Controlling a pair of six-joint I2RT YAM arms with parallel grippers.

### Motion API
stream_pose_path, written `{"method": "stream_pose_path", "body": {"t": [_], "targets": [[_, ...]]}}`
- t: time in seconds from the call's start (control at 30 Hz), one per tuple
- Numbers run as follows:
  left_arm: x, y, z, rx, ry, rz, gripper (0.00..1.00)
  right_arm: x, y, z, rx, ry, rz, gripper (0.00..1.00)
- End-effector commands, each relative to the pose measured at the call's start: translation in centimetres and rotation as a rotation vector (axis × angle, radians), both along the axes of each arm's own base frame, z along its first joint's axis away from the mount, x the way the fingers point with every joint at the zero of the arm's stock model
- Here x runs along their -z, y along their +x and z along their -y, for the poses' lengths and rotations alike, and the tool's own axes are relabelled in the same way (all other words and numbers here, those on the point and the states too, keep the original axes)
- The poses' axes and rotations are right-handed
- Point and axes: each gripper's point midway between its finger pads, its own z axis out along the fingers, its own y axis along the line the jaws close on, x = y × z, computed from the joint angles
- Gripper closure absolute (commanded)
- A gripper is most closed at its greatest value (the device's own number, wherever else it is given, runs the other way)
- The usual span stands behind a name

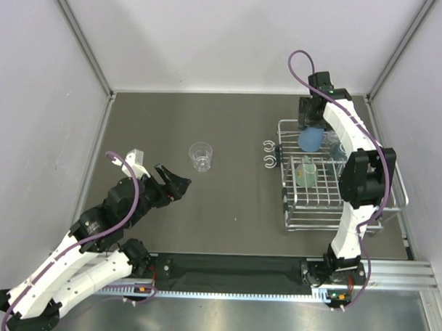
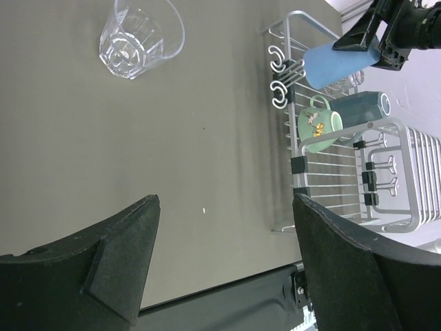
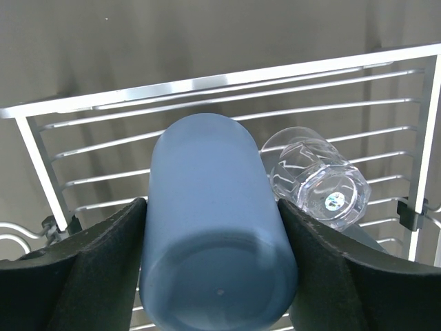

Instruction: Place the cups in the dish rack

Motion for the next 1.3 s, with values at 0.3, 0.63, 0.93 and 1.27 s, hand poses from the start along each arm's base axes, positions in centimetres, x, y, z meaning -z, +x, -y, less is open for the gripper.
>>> {"method": "stream_pose_path", "body": {"t": [0.3,0.63,0.93,1.27], "targets": [[-0.3,0.0,0.4,0.011,-0.024,0.006,0.18,-2.1,0.5,0.3,-0.006,0.019,0.07,0.03],[0.2,0.0,0.9,0.021,-0.029,-0.018,0.19,-8.0,-1.4,-1.0,-0.022,0.056,0.181,0.0],[0.1,1.0,1.5,0.025,0.028,-0.03,0.19,-11.5,-6.7,-2.9,0.039,0.167,0.226,0.0],[0.7,3.2,2.6,0.023,0.167,-0.074,0.15,-13.7,-12.4,-3.8,0.116,-0.017,0.222,0.0]]}}
